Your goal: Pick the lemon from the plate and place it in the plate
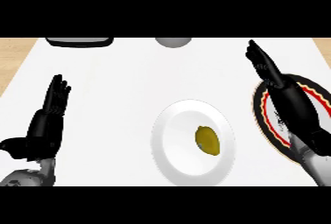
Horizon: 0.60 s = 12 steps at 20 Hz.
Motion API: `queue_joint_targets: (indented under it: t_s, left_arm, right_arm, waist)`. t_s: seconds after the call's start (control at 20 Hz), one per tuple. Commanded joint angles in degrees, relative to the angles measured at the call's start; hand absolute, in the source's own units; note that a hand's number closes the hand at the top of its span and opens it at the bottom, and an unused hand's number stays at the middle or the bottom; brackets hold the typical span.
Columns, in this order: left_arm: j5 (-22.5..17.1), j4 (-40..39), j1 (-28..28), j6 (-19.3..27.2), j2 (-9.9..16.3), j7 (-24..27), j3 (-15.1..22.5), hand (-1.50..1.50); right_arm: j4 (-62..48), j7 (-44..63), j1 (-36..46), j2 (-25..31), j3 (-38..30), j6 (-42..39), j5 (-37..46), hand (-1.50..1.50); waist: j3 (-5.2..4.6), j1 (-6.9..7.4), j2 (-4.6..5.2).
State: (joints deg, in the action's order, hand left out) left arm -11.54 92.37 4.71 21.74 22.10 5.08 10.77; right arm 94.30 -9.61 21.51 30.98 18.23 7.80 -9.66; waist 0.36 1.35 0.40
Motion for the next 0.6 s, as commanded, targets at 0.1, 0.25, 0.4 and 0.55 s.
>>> queue_joint_targets:
  t_s: [0.1, 0.25, 0.4, 0.55]
  left_arm:
    - [-0.3, -4.0, -1.9, -0.8, 1.1, -4.7, -0.2, 0.0]
    - [-0.2, -6.8, -3.6, -1.4, 0.2, -7.9, 2.5, 0.0]
    - [-1.2, -8.1, -4.7, -1.2, -0.9, -9.9, 2.9, 0.0]
    - [-0.4, -9.7, -2.9, -0.6, -2.1, -12.4, 4.1, 0.0]
  right_arm:
    - [0.5, -3.9, -2.4, -6.6, 3.8, -13.6, -13.9, 1.5]
    - [1.4, -4.0, -4.0, -10.0, 7.5, -24.6, -25.3, 1.5]
    - [1.3, -13.8, 4.3, 6.8, 2.1, -8.6, 12.3, 1.5]
    - [-10.3, -26.3, -8.7, -7.1, 5.6, -5.1, 5.2, 1.5]
  waist:
    - [-0.17, -0.25, 0.27]
    - [0.13, 0.83, 1.44]
    - [-0.34, -2.49, -0.43]
    - [0.06, -0.95, 0.98]
